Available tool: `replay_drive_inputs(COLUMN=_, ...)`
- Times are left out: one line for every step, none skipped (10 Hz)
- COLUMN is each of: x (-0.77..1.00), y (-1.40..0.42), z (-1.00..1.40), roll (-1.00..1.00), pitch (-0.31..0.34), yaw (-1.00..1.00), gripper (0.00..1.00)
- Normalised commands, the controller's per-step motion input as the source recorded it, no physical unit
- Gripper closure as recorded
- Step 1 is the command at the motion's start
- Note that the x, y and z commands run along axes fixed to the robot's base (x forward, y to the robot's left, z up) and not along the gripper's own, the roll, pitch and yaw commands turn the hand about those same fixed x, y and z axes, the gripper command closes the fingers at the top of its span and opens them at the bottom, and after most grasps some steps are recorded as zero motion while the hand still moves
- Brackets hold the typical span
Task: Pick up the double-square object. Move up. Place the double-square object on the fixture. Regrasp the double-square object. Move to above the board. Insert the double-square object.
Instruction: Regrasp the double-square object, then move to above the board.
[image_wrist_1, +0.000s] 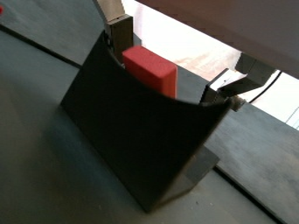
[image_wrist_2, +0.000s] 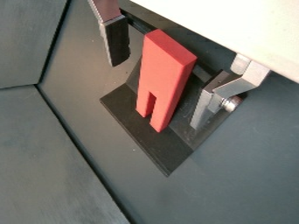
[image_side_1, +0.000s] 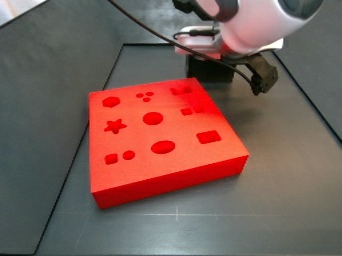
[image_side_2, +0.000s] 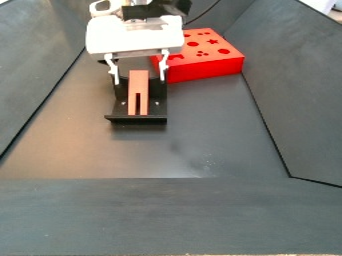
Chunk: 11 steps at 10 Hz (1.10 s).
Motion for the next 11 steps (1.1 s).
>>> replay_drive_inputs(x=0.04, y=0.0, z=-0.19, roll=0.06, pitch=-0.027, yaw=-0.04, gripper=0.0)
replay_drive_inputs(x=0.0, y=0.0, z=0.0, roll=0.0, pitch=0.0, yaw=0.0, gripper=1.0)
replay_drive_inputs(x=0.07, y=0.06, z=1.0, roll=-0.08, pitch=-0.289, yaw=0.05, gripper=1.0)
replay_drive_inputs(x=0.07, y=0.06, z=1.0, roll=-0.08, pitch=-0.285, yaw=0.04, gripper=1.0)
replay_drive_inputs(x=0.06, y=0.06, z=1.0, roll=-0.07, pitch=-0.251, yaw=-0.03, gripper=1.0)
replay_drive_inputs(x=0.05, y=0.06, z=1.0, roll=-0.05, pitch=-0.224, yaw=-0.08, gripper=1.0)
replay_drive_inputs(x=0.05, y=0.06, z=1.0, roll=-0.05, pitch=-0.202, yaw=-0.11, gripper=1.0)
replay_drive_inputs(x=0.04, y=0.06, z=1.0, roll=-0.04, pitch=-0.141, yaw=-0.18, gripper=1.0)
replay_drive_inputs(x=0.03, y=0.06, z=1.0, roll=-0.04, pitch=-0.116, yaw=-0.19, gripper=1.0)
replay_drive_inputs(x=0.03, y=0.06, z=1.0, roll=-0.03, pitch=-0.064, yaw=-0.19, gripper=1.0)
replay_drive_inputs(x=0.02, y=0.06, z=1.0, roll=-0.02, pitch=-0.024, yaw=-0.19, gripper=1.0)
